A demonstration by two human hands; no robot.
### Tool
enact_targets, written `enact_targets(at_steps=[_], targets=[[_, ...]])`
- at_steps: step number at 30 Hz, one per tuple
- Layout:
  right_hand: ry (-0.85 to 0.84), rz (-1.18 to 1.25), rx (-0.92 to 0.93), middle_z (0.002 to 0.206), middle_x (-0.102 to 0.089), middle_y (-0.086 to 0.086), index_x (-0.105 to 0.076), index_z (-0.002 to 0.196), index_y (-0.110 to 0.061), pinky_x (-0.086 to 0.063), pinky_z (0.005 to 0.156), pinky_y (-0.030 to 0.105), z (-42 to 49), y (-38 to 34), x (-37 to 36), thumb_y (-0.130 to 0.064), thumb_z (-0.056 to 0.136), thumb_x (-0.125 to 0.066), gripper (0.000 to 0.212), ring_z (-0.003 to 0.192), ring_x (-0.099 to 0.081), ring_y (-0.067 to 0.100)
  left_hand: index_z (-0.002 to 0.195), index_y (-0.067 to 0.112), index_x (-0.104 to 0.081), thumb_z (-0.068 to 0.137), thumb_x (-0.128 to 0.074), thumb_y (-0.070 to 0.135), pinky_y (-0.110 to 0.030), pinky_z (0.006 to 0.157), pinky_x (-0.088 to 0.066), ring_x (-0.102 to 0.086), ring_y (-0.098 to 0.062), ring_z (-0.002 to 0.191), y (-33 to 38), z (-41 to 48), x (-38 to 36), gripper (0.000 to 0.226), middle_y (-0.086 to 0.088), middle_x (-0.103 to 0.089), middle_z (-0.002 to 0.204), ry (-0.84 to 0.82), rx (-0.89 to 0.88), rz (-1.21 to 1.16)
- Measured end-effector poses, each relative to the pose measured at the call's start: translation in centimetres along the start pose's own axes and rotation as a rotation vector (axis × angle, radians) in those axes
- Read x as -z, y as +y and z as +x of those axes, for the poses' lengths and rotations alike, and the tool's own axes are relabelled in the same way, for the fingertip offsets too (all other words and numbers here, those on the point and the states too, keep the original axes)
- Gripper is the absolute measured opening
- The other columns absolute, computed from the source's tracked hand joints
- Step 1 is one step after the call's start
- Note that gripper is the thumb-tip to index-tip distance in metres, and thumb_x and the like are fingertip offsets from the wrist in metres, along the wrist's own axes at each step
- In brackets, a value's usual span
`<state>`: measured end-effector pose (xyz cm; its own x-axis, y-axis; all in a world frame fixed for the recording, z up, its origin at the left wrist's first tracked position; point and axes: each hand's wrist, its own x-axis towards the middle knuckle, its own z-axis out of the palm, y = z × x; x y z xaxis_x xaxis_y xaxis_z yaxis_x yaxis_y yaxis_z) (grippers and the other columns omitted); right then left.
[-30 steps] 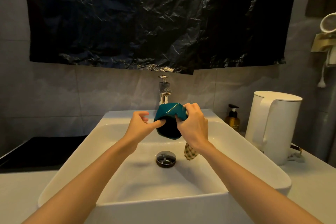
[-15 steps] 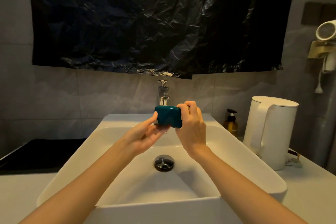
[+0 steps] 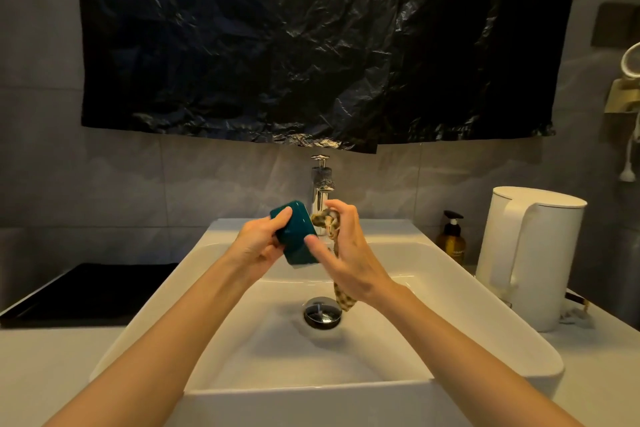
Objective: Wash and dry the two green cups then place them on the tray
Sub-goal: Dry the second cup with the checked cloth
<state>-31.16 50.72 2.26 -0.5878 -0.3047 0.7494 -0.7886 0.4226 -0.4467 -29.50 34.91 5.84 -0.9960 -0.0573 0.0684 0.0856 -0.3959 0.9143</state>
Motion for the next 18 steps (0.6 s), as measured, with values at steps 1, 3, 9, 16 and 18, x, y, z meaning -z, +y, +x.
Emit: enact_targets(at_steps=[1, 3, 9, 16, 18], targets=[[0.003, 0.050, -0.047, 0.121, -0.036, 0.001, -0.026, 0.127, -0.032, -0.046, 0.077, 0.011, 0.0, -0.2, -0.1, -0.044, 0.091, -0.044, 0.042, 0.103, -0.048, 0.008, 0.117, 0.002, -0.056, 0.091, -0.058, 0.018, -0.027, 0.068, -0.056, -0.062, -0.023, 0.098, -0.1, 0.1, 0.1, 0.031, -0.014, -0.064, 0.108, 0.012, -0.014, 0.083], [0.015, 0.099, -0.109, 0.122, -0.035, 0.001, -0.024, 0.119, -0.036, -0.043, 0.077, 0.013, 0.2, -0.2, -0.3, -0.035, 0.092, -0.035, 0.030, 0.105, -0.045, 0.008, 0.113, 0.007, -0.056, 0.091, -0.057, 0.020, -0.028, 0.071, -0.054, -0.060, -0.023, 0.099, -0.4, 0.1, 0.2, 0.025, -0.010, -0.064, 0.108, 0.008, -0.039, 0.237], [0.078, 0.082, -0.062, 0.122, -0.056, -0.001, -0.048, 0.110, -0.025, -0.048, 0.084, 0.009, 0.5, 0.1, 0.9, -0.005, 0.083, -0.070, 0.040, 0.112, -0.054, 0.011, 0.117, 0.013, -0.052, 0.093, -0.054, 0.022, -0.038, 0.093, -0.047, -0.059, -0.021, 0.099, -0.5, 0.0, 0.1, 0.026, -0.005, -0.064, 0.104, -0.060, -0.090, 0.394], [0.229, 0.133, -0.121, 0.105, -0.061, -0.014, -0.060, 0.113, -0.023, -0.050, 0.082, 0.011, 1.0, -0.4, 1.5, -0.021, 0.081, -0.075, 0.036, 0.096, -0.056, -0.006, 0.120, 0.016, -0.050, 0.093, -0.053, 0.022, -0.036, 0.094, -0.046, -0.059, -0.022, 0.106, -0.7, -0.1, 0.0, 0.028, -0.006, -0.063, 0.111, -0.151, -0.112, 0.486], [0.225, 0.151, -0.106, 0.098, -0.062, -0.015, -0.057, 0.108, -0.022, -0.048, 0.078, 0.008, 0.9, -0.5, 1.6, -0.022, 0.082, -0.073, 0.031, 0.093, -0.058, -0.006, 0.118, 0.017, -0.050, 0.093, -0.053, 0.023, -0.035, 0.093, -0.047, -0.059, -0.021, 0.103, -0.8, 0.0, -0.1, 0.026, -0.005, -0.064, 0.109, -0.170, -0.108, 0.497]])
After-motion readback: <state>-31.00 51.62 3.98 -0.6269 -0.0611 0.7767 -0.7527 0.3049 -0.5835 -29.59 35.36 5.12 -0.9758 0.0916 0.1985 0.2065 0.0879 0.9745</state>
